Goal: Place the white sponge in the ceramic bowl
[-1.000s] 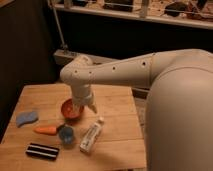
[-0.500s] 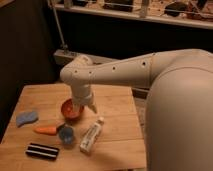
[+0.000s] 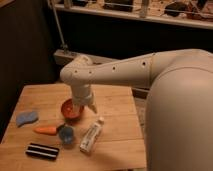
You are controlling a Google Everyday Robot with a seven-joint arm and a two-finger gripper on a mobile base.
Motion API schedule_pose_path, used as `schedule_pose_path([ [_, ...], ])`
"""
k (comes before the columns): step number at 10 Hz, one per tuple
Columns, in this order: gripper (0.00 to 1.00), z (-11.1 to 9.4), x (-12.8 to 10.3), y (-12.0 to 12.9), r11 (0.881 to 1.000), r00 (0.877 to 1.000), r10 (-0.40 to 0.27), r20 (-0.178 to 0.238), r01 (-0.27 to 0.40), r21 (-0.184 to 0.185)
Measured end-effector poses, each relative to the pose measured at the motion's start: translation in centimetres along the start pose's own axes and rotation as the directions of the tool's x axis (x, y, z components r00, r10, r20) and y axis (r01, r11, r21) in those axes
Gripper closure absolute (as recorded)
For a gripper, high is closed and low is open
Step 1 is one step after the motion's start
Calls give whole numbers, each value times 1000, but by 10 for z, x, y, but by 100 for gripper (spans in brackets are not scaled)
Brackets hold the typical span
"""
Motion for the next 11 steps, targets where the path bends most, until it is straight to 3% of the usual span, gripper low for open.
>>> schedule_pose_path([
  [7,35,0,1,0,1000,1000,-7,-1,7,0],
  [9,35,-3,0,6,996,996,-86,33,87,-20],
  [10,35,-6,0,11,986,984,-166,58,167,-26],
  [11,35,-7,2,18,966,964,-256,75,258,-29],
])
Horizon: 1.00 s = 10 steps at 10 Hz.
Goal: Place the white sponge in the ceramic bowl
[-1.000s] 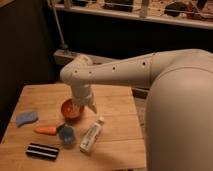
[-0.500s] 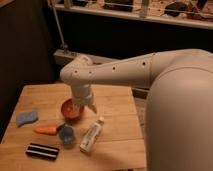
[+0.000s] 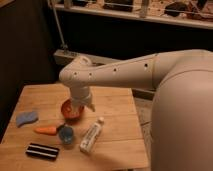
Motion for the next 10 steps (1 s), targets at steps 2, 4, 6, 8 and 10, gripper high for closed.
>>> schedule_pose_path([
  [2,35,-5,-1,14,982,982,-189,23,190,-7],
  [4,35,-12,-11,28,917,916,-398,46,397,24],
  [6,35,-19,-27,48,839,838,-544,49,541,62],
  [8,35,-23,-54,90,716,716,-697,31,692,94],
  [10,35,-23,-78,122,620,622,-783,7,778,100],
])
